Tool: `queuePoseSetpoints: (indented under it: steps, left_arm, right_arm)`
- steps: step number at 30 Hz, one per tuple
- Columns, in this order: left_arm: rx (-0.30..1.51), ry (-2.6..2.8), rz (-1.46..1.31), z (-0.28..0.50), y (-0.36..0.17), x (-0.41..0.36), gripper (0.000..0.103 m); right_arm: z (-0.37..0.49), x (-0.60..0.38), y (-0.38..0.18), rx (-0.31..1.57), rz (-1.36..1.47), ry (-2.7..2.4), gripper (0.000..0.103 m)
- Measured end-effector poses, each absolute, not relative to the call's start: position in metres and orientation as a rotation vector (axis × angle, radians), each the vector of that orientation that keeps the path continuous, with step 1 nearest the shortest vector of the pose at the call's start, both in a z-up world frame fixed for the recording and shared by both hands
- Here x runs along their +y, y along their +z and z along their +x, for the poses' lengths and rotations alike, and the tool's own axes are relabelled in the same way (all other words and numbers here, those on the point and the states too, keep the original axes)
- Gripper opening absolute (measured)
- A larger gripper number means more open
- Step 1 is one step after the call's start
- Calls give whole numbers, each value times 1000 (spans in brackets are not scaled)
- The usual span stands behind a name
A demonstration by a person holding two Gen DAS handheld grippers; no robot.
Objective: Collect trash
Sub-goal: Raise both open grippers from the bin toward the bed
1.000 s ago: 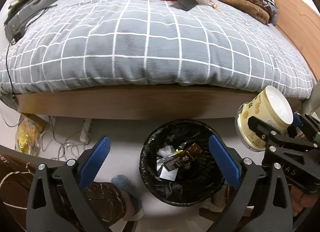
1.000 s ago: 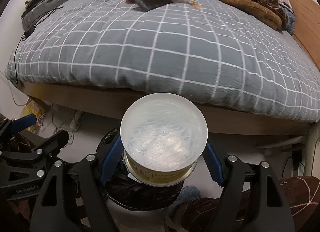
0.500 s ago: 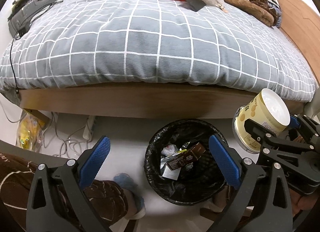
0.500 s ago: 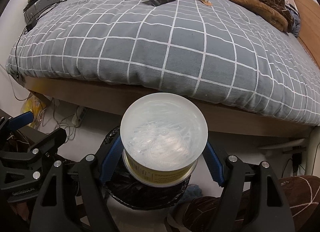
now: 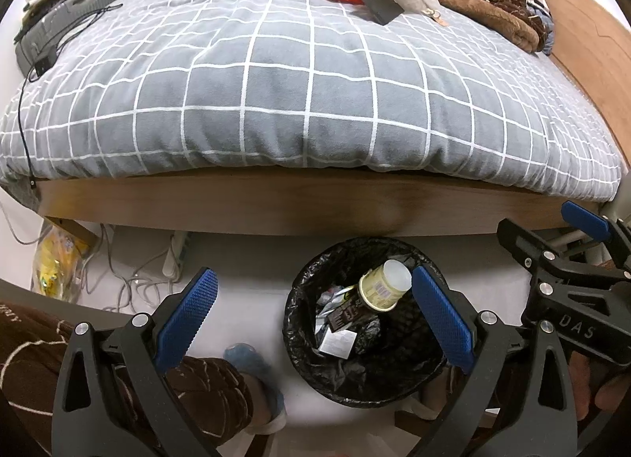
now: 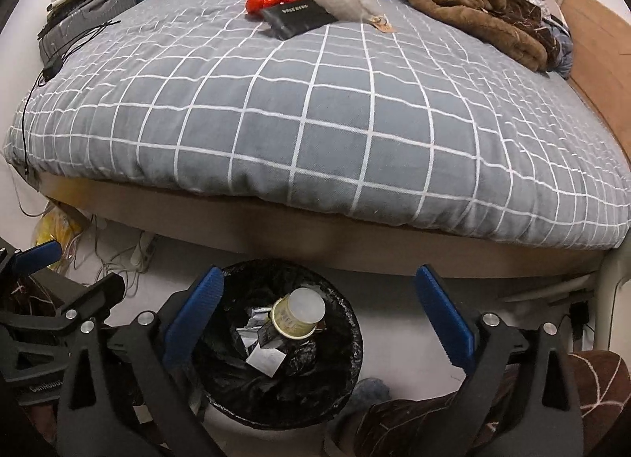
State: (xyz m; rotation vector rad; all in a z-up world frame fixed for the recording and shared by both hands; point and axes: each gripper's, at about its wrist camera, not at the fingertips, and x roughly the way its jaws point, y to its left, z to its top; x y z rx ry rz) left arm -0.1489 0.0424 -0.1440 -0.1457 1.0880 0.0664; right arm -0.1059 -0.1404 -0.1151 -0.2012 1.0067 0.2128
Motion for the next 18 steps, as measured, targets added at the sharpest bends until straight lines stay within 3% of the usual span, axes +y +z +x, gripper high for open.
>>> queuePoseSetpoints:
  steps: [18]
  left_arm:
    - [943, 57, -122, -131, -109, 38, 97]
  right_arm:
    - [-100, -159, -85, 856, -173, 169, 95]
